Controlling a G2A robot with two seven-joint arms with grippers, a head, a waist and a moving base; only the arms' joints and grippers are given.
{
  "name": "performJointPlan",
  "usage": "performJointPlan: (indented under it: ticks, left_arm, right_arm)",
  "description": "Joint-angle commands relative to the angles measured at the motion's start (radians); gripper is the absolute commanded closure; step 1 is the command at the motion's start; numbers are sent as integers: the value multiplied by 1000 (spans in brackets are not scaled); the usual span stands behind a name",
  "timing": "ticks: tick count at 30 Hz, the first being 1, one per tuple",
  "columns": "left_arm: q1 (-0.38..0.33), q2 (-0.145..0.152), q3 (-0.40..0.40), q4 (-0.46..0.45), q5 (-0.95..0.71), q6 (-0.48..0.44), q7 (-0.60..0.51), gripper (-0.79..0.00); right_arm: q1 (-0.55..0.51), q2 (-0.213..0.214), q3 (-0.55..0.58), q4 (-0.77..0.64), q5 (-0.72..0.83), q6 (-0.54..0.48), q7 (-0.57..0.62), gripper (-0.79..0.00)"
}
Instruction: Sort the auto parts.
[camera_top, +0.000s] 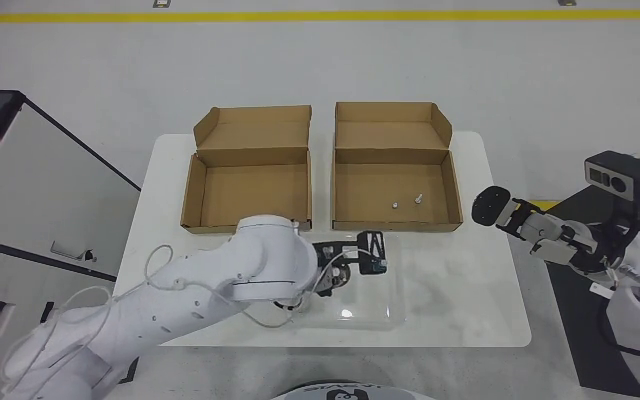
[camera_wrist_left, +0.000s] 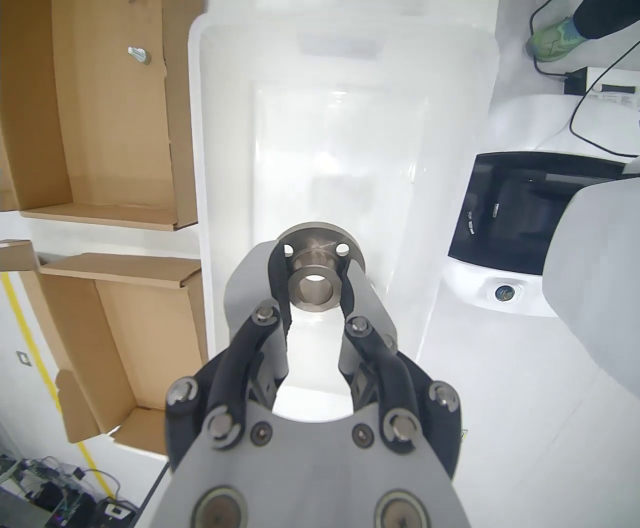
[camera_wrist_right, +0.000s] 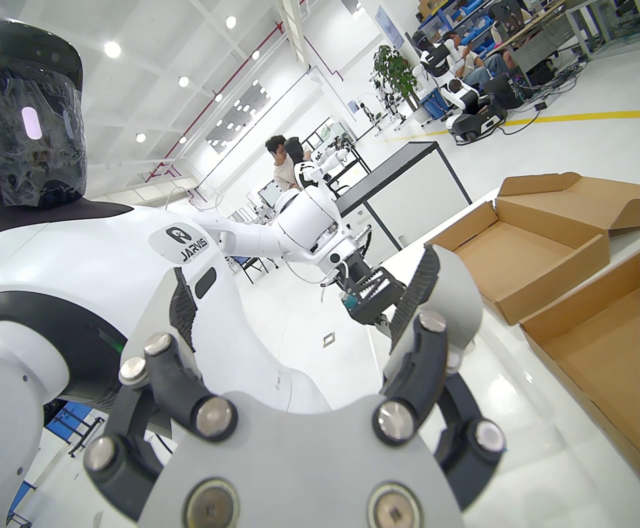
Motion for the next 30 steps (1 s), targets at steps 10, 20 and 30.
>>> performJointPlan:
  ticks: [10,20,30]
  left_arm:
    - [133,51,-203,18,-208,-149,251,0]
    - [300,94,-388,73,-396,-371,523,0]
    - [405,112,-479,123,-505,-527,710,0]
  right_arm:
    - [0,0,0,0,0,0,0,-785]
    - [0,0,0,0,0,0,0,-785]
    - [0,0,0,0,0,0,0,-785]
